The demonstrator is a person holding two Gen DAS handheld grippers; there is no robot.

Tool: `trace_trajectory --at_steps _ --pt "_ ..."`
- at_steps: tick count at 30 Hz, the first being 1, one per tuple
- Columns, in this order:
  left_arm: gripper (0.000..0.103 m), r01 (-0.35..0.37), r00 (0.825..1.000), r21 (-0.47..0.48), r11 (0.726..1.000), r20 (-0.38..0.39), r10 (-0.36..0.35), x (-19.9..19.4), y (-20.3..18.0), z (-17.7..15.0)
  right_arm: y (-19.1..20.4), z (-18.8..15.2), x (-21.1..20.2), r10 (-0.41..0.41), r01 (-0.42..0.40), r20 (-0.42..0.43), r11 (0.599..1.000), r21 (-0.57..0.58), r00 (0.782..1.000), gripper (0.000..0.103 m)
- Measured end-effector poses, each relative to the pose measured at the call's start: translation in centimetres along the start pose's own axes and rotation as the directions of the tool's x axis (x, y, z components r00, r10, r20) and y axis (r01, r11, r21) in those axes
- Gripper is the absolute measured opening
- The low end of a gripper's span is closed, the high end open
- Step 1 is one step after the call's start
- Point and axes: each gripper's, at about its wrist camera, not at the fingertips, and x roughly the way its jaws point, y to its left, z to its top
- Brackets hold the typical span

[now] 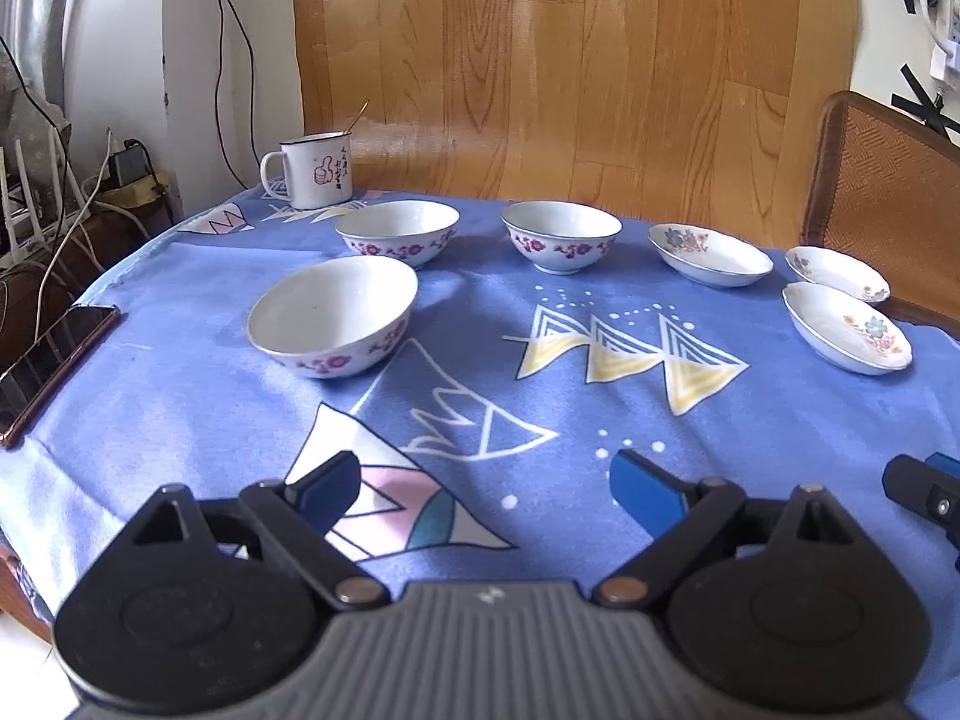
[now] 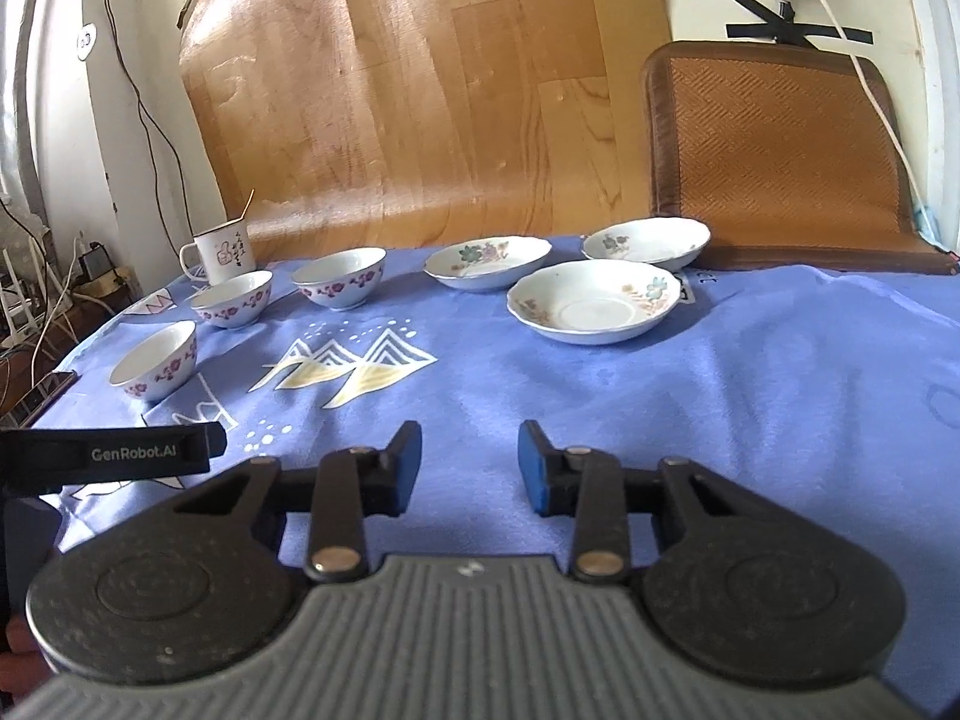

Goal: Organize plates and bowls

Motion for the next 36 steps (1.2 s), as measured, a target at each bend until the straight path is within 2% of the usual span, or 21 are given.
trace_trajectory --at_steps 8,12,14,25,28,31,36 --pt "0.091 0.005 0.998 -0.012 1.0 0.062 -0.004 -0.6 1.0 -0.2 0.2 0.1 0.3 0.001 -0.001 -0.015 1.0 -0.002 1.0 0.039" --pt "0.083 0.001 0.997 -0.023 1.0 0.081 0.001 -0.7 1.7 -0.2 0.4 0.3 0.5 0.013 -0.013 -0.02 1.0 -0.014 1.0 0.039" --pt "0.082 0.002 0.996 -0.041 0.999 0.085 0.002 -0.7 2.3 -0.2 0.2 0.7 0.7 0.015 -0.016 -0.016 1.0 -0.011 1.0 0.039" --pt "0.079 -0.018 0.996 -0.093 0.995 0.087 0.026 -0.9 5.6 -0.1 -2.8 3.8 1.7 -0.028 0.025 0.02 0.991 0.128 0.999 0.038" --pt "0.079 -0.034 0.996 -0.104 0.994 0.074 0.041 -0.9 6.9 -0.1 -2.0 3.9 2.3 0.031 -0.029 -0.01 0.991 0.133 0.999 0.038" --pt "0.077 -0.063 0.996 -0.128 0.99 0.052 0.07 -1.0 8.7 -0.2 0.3 4.1 3.3 0.112 -0.108 -0.038 0.99 0.089 0.993 0.038" --pt "0.075 -0.118 0.992 -0.188 0.975 0.017 0.123 -2.4 12.4 -0.4 5.1 4.1 5.3 0.266 -0.262 -0.067 0.963 0.06 0.962 0.039"
